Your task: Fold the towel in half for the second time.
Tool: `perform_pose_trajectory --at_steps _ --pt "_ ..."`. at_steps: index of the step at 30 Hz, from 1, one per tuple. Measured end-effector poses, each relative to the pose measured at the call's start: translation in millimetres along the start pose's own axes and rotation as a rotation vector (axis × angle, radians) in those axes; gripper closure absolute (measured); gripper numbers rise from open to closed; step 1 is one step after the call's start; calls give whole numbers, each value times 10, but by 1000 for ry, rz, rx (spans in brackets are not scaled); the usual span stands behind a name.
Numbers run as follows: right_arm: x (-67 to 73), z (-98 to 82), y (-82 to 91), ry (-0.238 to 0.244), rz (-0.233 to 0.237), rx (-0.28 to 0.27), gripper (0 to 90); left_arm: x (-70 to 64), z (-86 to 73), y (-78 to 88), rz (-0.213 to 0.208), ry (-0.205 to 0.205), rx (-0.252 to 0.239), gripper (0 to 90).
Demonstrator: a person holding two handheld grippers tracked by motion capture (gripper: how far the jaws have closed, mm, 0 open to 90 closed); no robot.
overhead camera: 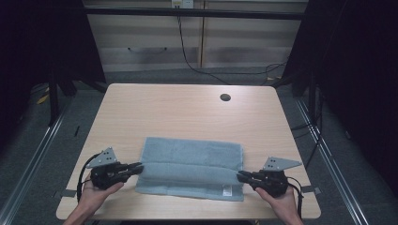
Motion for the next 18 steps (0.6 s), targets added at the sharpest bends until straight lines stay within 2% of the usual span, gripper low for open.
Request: perform_pose_trajectory --at_steps 2,3,5,8,10,13,15,16,18 --pt "30 -44 -2 -11 0 -5 743 -22 2 66 -41 51 -15 767" --pt "45 -50 10 -9 5 -14 733 -29 1 105 -46 61 -25 757" --pt "71 -15 64 -16 14 -62 680 -12 -29 183 -25 57 -33 697" --pt "29 19 162 -25 -41 -109 605 117 -71 285 24 97 -61 595" --pt "-33 7 206 -42 -73 -138 601 214 -95 297 56 126 -66 568" --pt "-159 -22 275 -56 -163 -159 548 405 -191 251 146 142 -29 455" --pt "-228 -41 337 -61 -209 -169 525 500 -261 225 179 161 -12 429" --pt "-262 -63 363 -66 -234 -171 517 534 -299 209 198 149 1 409" --pt "-332 -144 388 -73 -275 -146 506 579 -355 174 215 158 17 423"
Point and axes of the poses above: each handheld gripper's, and its own axes: y roughly backward along the jaws, z roughly out of its top, x roughly to its left, the point moved 9 cm from there along -y, roughly forward along the jaws, and after that the axes turned 15 degrees about z, right-handed, at the moved point
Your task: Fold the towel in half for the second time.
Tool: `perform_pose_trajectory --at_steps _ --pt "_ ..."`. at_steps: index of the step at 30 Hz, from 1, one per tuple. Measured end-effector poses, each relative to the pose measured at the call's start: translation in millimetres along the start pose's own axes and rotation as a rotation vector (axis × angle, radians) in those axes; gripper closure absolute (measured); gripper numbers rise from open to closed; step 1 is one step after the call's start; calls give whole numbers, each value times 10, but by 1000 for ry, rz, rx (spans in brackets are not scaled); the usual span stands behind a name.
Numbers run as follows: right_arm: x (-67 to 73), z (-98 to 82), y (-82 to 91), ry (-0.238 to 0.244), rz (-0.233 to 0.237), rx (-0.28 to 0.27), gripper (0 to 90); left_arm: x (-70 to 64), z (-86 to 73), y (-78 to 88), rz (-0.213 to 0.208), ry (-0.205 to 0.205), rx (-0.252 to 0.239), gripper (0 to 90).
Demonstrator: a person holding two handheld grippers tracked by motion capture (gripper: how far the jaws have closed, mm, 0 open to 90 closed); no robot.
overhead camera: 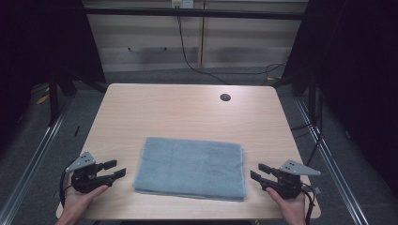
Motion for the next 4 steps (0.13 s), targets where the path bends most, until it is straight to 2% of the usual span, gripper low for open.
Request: perform_pose_trajectory --at_steps 2,4 --pt "-82 -44 19 -17 -26 -3 489 29 -30 -31 19 -12 18 401" --pt "-148 -59 45 -29 -54 -5 461 12 -43 -51 12 -2 30 366"
Point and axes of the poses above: each handheld gripper's, and its own axes: y roughly backward along the jaws, z roughly out of its top, x roughly to its left, the point moved 9 cm from there along -y, roughly forward along the jaws, and after that the axes turned 15 degrees about z, right-handed, at the moved point
